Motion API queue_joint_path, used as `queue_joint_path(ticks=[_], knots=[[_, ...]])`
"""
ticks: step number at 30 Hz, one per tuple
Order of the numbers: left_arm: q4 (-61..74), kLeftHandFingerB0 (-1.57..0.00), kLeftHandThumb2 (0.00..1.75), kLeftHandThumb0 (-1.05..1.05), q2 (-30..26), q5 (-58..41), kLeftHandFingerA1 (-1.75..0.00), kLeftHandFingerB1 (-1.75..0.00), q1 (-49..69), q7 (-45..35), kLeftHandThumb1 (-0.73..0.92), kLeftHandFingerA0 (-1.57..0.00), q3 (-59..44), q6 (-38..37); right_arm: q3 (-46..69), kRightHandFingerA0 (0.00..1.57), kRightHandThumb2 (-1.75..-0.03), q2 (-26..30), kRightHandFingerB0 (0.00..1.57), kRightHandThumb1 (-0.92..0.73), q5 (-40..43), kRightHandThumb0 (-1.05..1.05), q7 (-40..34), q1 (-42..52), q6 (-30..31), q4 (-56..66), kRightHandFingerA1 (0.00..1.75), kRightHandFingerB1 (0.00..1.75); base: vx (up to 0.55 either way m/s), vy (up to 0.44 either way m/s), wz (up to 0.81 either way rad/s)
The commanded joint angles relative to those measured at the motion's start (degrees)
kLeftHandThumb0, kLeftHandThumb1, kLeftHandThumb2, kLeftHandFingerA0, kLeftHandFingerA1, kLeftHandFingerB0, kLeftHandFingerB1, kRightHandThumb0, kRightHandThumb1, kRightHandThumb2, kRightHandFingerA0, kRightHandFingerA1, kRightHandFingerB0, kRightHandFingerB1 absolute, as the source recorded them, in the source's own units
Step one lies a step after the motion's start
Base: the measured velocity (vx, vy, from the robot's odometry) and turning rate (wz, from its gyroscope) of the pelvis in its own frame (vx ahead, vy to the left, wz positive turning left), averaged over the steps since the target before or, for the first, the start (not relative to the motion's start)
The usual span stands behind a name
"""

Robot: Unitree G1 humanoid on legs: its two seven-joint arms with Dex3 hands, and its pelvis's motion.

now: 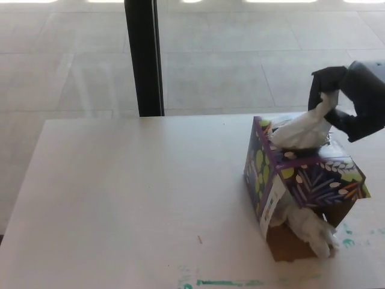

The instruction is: The robot uses its right hand to pull out a tissue from the tissue box kept in the middle of the desk and put it on the right side

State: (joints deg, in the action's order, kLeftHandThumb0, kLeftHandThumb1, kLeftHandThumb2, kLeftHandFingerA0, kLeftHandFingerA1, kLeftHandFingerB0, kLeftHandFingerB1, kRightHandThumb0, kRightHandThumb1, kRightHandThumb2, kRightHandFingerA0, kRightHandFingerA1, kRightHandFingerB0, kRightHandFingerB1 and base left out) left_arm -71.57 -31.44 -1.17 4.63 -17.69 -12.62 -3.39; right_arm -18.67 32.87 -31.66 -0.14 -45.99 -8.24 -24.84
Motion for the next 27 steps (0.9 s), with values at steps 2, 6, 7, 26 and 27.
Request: queue_joint_path(ticks=[2, 6, 7, 26, 27], knots=[[-0.5, -0.45, 1.12, -0.75, -1.0, -0.4, -0.69, -0.59, 0.7, 2.2, 0.74, -0.61, -0.8, -0.7, 7.3, 1.04, -1.22, 2.5, 0.89, -0.42, -1.2, -0.16, -12.0, -4.9, -4.9, -3.3, 1.74, 1.39, 0.0, 0.0, 0.0], [-0.3, -0.44, 1.12, -0.75, -0.9, -0.6, -0.67, -0.58, 0.9, 2.2, 0.74, -0.58, -1.1, -0.5, 8.2, 0.99, -1.19, 3.8, 0.87, -0.43, -2.0, -0.23, -11.3, -5.9, -5.1, -4.1, 1.75, 1.35, 0.0, 0.0, 0.0], [-0.3, -0.43, 1.12, -0.75, -0.9, -0.5, -0.66, -0.58, 1.1, 2.1, 0.74, -0.57, -1.0, -0.6, 8.4, 0.99, -1.19, 4.2, 0.87, -0.42, -2.6, -0.24, -11.6, -6.2, -5.2, -4.2, 1.75, 1.34, 0.0, 0.0, 0.0], [-0.3, -0.46, 0.72, -0.79, -1.0, -0.2, -0.6, -0.46, 2.0, 2.4, 0.92, -0.63, -1.1, -1.2, 14.8, 1.3, -1.2, 9.2, 0.97, -0.42, -3.2, -0.32, -21.3, -17.2, -5.6, -15.1, 1.41, 1.15, 0.0, 0.0, 0.0], [-0.3, -0.46, 0.72, -0.79, -1.0, -0.3, -0.6, -0.47, 2.0, 2.4, 0.92, -0.62, -1.2, -1.2, 14.9, 1.3, -1.2, 9.4, 0.97, -0.44, -3.1, -0.33, -21.3, -17.2, -5.8, -15.3, 1.4, 1.14, 0.0, 0.0, 0.0]])
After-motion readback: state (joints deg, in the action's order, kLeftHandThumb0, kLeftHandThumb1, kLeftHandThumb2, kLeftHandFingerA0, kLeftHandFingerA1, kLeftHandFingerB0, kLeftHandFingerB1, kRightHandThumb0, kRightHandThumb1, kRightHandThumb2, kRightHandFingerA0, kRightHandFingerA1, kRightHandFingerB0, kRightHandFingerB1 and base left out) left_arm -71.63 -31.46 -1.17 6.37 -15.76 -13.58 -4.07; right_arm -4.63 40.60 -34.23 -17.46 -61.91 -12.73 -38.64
